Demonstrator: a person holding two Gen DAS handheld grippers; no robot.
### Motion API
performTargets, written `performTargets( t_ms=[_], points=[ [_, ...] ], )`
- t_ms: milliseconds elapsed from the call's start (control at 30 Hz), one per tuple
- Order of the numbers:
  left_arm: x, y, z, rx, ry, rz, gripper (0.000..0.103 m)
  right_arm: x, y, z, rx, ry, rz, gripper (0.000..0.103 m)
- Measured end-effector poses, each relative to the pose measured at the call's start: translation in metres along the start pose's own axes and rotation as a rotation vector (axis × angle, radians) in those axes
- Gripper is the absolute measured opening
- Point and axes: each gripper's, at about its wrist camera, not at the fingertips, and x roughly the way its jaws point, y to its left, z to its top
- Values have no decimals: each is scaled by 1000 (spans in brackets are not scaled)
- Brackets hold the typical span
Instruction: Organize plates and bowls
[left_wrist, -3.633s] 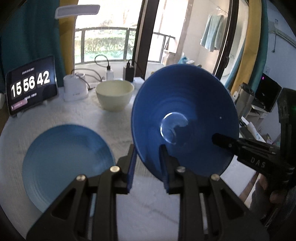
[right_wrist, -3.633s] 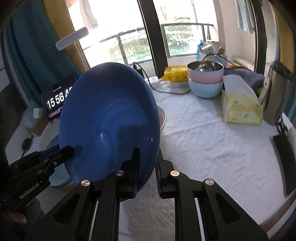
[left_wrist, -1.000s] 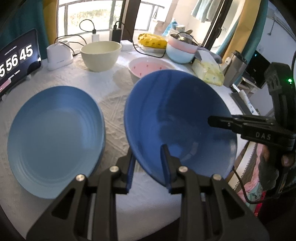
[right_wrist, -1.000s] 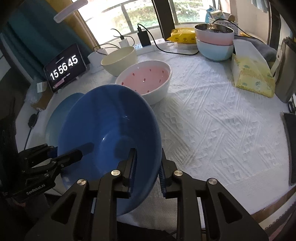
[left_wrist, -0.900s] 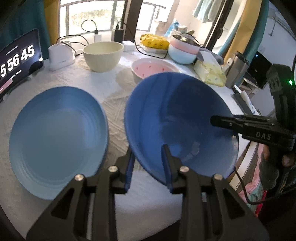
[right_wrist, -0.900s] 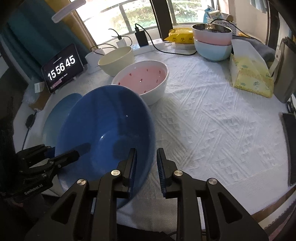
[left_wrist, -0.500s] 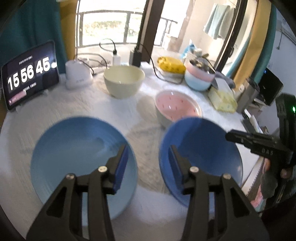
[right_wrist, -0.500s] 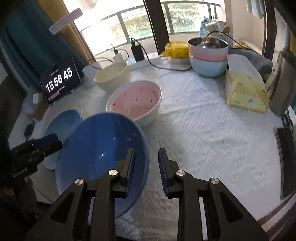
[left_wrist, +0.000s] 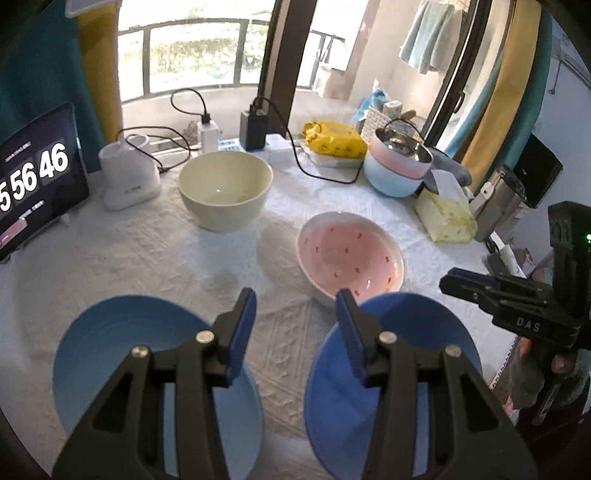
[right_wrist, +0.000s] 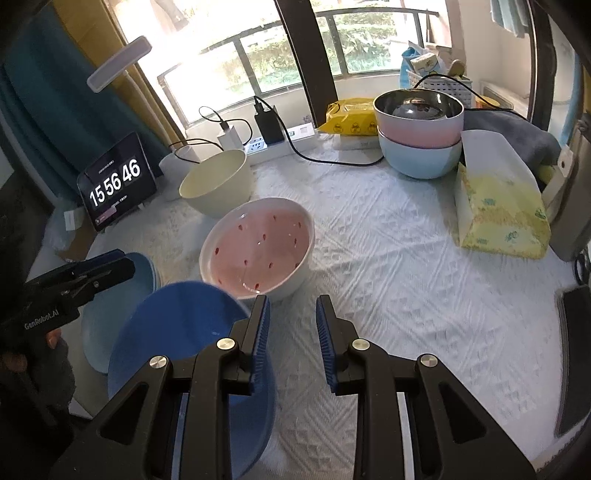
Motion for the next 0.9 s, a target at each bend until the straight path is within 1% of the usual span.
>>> performTargets(
  t_ms=[133, 433, 567, 667, 800, 900],
  points=[
    [10, 1, 8, -23, 27, -18, 47, 9, -2, 8, -6, 5, 12, 27],
    [37, -2, 22, -64, 89, -25, 46, 33, -11, 22, 12, 29, 42, 27],
    [50, -5, 26, -58, 124, -24, 46, 46, -14, 26, 19, 48, 54, 27],
    [57, -7, 30, -29, 140, -10, 46, 54, -18, 28, 29, 62, 64, 27],
    [64, -3, 37, -23, 162, -23, 46, 62, -22, 30, 39, 74, 78, 27],
    [73, -5, 38, -8, 190, -14, 46, 70, -23, 31, 45, 87, 94, 27]
  ],
)
